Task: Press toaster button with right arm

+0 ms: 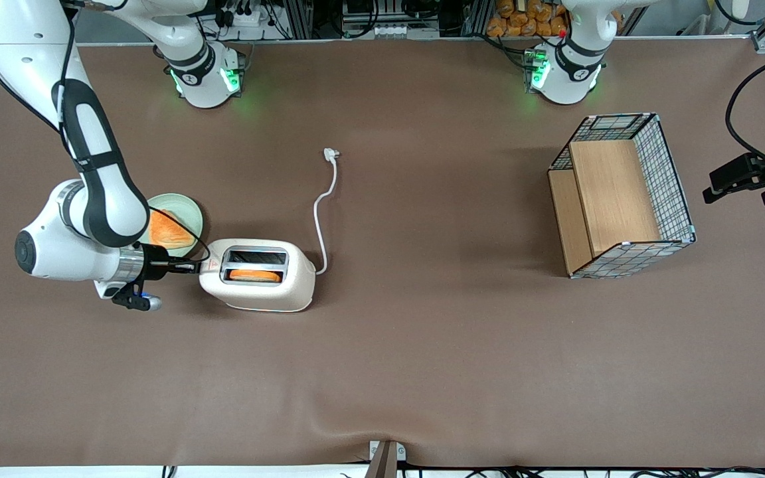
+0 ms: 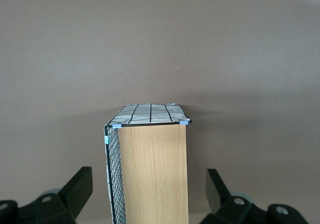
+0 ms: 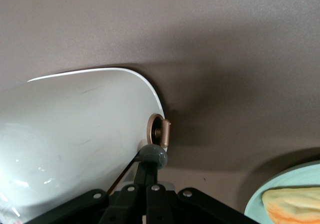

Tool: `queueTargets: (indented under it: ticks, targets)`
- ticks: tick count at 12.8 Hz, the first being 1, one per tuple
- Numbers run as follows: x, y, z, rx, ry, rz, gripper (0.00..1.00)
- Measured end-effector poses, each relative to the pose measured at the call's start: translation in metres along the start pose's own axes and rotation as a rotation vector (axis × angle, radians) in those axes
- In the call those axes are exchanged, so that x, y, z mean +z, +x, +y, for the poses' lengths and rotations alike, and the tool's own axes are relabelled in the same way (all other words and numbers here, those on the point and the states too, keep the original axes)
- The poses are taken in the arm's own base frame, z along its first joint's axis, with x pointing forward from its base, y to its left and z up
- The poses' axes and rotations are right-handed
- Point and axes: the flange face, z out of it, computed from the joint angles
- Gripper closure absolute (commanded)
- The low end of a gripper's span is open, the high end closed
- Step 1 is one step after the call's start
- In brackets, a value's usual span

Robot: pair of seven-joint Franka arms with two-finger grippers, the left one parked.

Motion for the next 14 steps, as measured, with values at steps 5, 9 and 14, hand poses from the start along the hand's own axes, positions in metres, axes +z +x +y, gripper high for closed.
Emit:
queueTargets:
  ticks: [5,9,14]
  targets:
    - [-0.001,0.001,-0.001,-0.002,0.001,0.002,0.98]
    - [-0.012,0.006,-0.011,-0.031,0.011,-0.017,0.95]
    - [-0.049,0.023,-0.029,-0.086,0.004,0.018,0.87]
